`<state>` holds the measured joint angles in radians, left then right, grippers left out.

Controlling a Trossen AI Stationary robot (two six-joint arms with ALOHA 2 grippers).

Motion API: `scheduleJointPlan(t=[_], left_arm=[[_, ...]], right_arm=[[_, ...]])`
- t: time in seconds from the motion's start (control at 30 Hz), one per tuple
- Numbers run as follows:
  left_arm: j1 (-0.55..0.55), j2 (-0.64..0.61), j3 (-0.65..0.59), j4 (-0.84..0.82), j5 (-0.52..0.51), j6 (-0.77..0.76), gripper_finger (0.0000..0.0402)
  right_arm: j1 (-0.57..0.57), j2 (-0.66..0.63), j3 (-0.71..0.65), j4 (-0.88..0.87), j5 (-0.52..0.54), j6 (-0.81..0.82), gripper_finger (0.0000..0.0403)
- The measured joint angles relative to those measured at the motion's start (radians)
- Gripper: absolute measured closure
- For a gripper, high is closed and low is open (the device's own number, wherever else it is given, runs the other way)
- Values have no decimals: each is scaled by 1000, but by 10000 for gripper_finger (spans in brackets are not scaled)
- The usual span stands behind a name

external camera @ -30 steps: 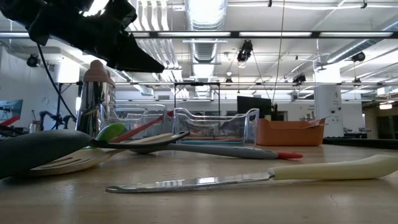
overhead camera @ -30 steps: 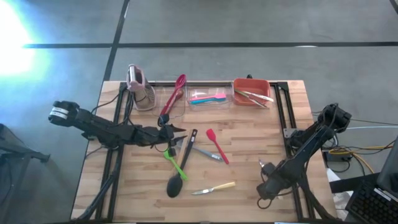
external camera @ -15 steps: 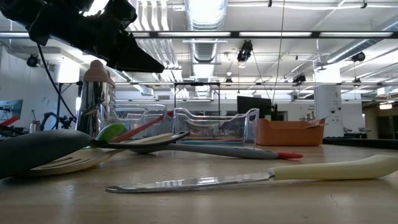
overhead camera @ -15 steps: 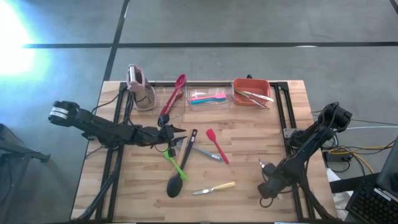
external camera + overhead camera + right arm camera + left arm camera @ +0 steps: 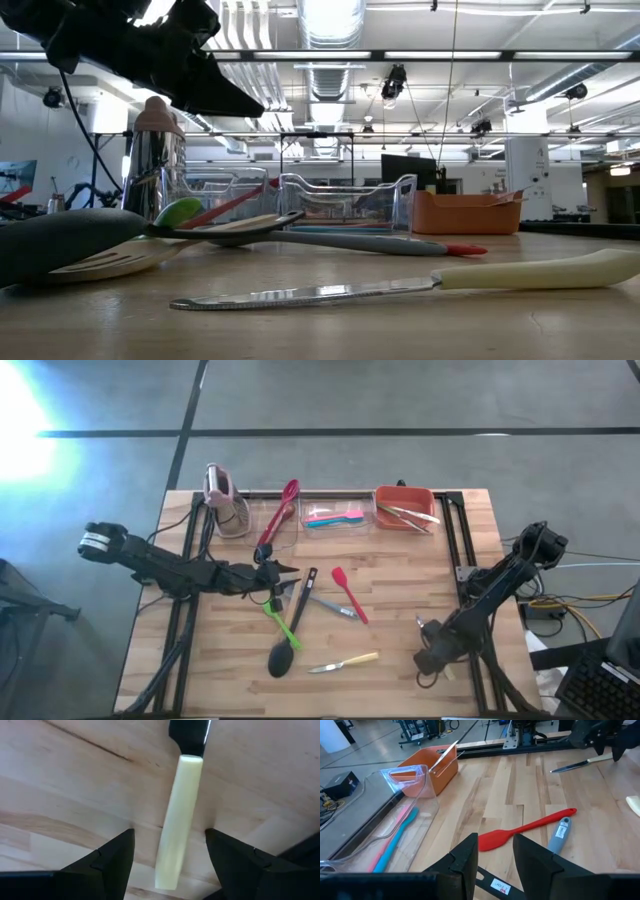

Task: Pick & Place Kitchen Items
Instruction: Put the right yellow knife into the orange bin

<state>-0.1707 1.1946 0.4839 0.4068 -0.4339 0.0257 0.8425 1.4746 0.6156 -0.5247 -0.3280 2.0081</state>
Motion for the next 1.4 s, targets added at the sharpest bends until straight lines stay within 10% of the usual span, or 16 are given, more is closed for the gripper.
scheduleJointPlan(t=[0.83, 1.4], left_arm=[[0, 0, 0, -22, 0, -17, 276], [0, 0, 0, -24, 0, -23, 275]], right_arm=[[75, 0, 16, 68, -22, 143, 169], [44, 68, 24, 38, -71, 81, 321]])
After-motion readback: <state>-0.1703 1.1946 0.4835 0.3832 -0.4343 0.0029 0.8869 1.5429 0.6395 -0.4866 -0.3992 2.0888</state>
